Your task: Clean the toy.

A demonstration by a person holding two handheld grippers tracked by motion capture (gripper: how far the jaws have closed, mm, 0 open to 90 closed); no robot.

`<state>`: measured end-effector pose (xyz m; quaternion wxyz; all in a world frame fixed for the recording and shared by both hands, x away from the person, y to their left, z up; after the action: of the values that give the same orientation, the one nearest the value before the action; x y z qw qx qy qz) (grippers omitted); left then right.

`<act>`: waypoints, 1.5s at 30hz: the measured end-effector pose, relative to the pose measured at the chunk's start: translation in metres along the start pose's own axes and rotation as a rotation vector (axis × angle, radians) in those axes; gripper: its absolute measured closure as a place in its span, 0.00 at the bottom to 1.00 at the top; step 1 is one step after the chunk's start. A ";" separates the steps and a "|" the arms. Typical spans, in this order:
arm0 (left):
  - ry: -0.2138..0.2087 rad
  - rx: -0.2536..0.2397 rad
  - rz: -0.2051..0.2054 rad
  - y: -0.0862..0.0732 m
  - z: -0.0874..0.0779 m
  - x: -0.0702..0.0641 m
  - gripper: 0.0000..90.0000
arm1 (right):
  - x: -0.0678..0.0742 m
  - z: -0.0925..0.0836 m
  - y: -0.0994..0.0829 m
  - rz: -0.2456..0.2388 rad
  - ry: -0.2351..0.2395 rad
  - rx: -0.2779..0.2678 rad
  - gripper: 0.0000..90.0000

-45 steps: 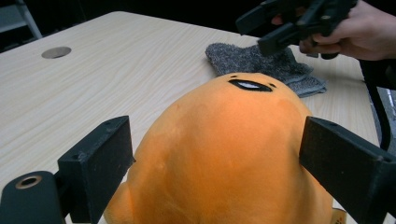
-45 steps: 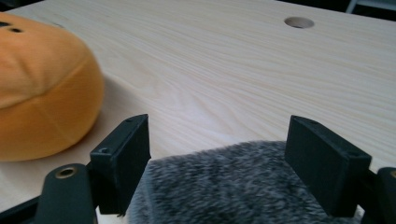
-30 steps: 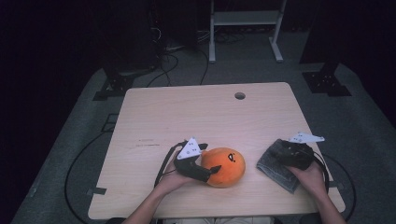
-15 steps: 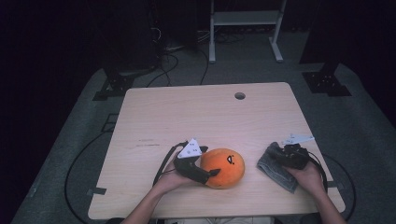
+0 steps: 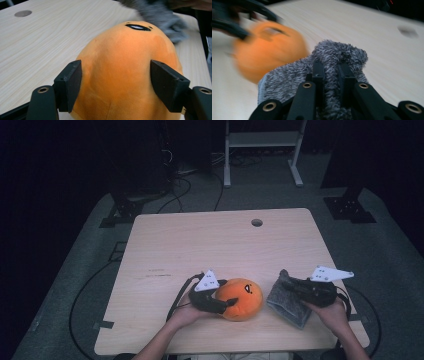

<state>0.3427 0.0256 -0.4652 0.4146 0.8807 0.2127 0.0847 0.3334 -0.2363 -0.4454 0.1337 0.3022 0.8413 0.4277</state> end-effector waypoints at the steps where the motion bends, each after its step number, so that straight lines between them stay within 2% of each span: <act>1: 0.003 -0.002 -0.009 0.001 0.002 0.000 0.32 | 0.010 0.000 0.006 -0.040 0.019 -0.019 0.87; 2: 0.007 -0.004 -0.017 0.002 0.003 0.000 0.32 | 0.032 0.004 0.019 -0.097 0.075 -0.060 0.87; 4: 0.016 -0.007 -0.033 0.004 0.006 -0.001 0.32 | 0.052 0.012 0.029 -0.156 0.123 -0.066 0.87; 6: 0.016 -0.009 -0.033 0.004 0.007 -0.001 0.33 | 0.065 0.025 0.033 -0.203 0.117 -0.025 0.87; 7: 0.016 -0.009 -0.033 0.004 0.007 -0.001 0.33 | 0.065 0.025 0.033 -0.203 0.117 -0.025 0.87; 9: 0.012 0.000 -0.036 0.002 0.006 0.000 0.33 | 0.068 0.039 0.030 -0.243 0.080 0.034 0.87; 14: -0.009 -0.006 -0.049 0.001 0.005 0.003 0.33 | 0.048 0.037 0.018 -0.193 0.031 0.059 0.87; 16: -0.013 -0.004 -0.049 0.001 0.005 0.003 0.33 | 0.037 0.036 0.008 -0.161 0.000 0.091 0.87; 17: -0.013 -0.002 -0.049 0.000 0.005 0.003 0.33 | 0.027 0.035 -0.001 -0.140 -0.029 0.130 0.87; 18: -0.013 -0.001 -0.050 0.000 0.005 0.004 0.33 | 0.027 0.035 -0.001 -0.140 -0.029 0.130 0.87; 19: -0.013 0.001 -0.052 0.000 0.005 0.004 0.33 | 0.025 0.034 -0.002 -0.120 -0.025 0.127 0.87; 20: -0.013 0.000 -0.059 0.000 0.006 0.004 0.33 | 0.026 0.032 0.000 -0.116 -0.019 0.107 0.87; 21: -0.011 -0.006 -0.065 0.000 0.007 0.004 0.34 | 0.036 0.028 0.009 -0.136 0.009 0.048 0.87; 22: -0.011 -0.006 -0.065 0.000 0.007 0.004 0.34 | 0.036 0.028 0.009 -0.136 0.009 0.048 0.87; 24: -0.010 -0.005 -0.070 0.000 0.008 0.005 0.34 | 0.048 0.028 0.020 -0.166 0.040 0.012 0.87; 25: -0.011 -0.004 -0.068 -0.001 0.008 0.005 0.34 | 0.057 0.032 0.025 -0.205 0.041 0.011 0.87; 27: -0.013 0.002 -0.063 -0.001 0.008 0.006 0.34 | 0.059 0.034 0.026 -0.218 0.036 0.014 0.87; 28: -0.015 0.002 -0.062 -0.001 0.007 0.006 0.34 | 0.059 0.034 0.026 -0.214 0.043 0.015 0.87; 29: -0.023 0.002 -0.058 -0.001 0.006 0.006 0.34 | 0.052 0.034 0.023 -0.188 0.036 0.028 0.87; 33: -0.032 0.004 -0.059 -0.002 0.005 0.007 0.35 | 0.028 0.038 0.003 -0.133 -0.031 0.129 0.87; 34: -0.032 0.004 -0.059 -0.002 0.005 0.007 0.35 | 0.028 0.038 0.003 -0.133 -0.031 0.129 0.87; 35: -0.032 0.005 -0.060 -0.002 0.005 0.007 0.35 | 0.025 0.035 -0.002 -0.114 -0.021 0.127 0.87; 36: -0.031 0.004 -0.062 -0.002 0.006 0.007 0.35 | 0.027 0.032 0.000 -0.115 -0.007 0.102 0.87; 37: -0.030 0.003 -0.062 -0.002 0.006 0.007 0.35 | 0.027 0.032 0.000 -0.115 -0.007 0.102 0.87; 38: -0.030 0.001 -0.072 -0.002 0.007 0.007 0.35 | 0.037 0.025 0.009 -0.123 0.046 0.039 0.87; 41: -0.025 -0.003 -0.081 -0.001 0.008 0.007 0.34 | 0.060 0.024 0.023 -0.171 0.121 -0.021 0.87; 42: -0.024 -0.006 -0.088 0.000 0.009 0.007 0.34 | 0.067 0.027 0.027 -0.189 0.134 -0.024 0.87; 43: -0.022 -0.008 -0.093 0.000 0.010 0.007 0.34 | 0.071 0.031 0.028 -0.210 0.128 -0.021 0.87; 45: -0.014 -0.010 -0.100 0.000 0.011 0.007 0.34 | 0.073 0.040 0.027 -0.236 0.097 0.021 0.87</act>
<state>0.3524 0.0205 -0.4725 0.4244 0.8674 0.2530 0.0590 0.3065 -0.1533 -0.4450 0.1393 0.1813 0.8811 0.4140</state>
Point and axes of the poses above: each handheld gripper's, and its own axes: z roughly forward along the jaws, y roughly out of its top, x roughly to its left, the point moved 6 cm from there along z, roughly forward along the jaws, and after that the axes turned 11 degrees about x, right-handed, at the moved point
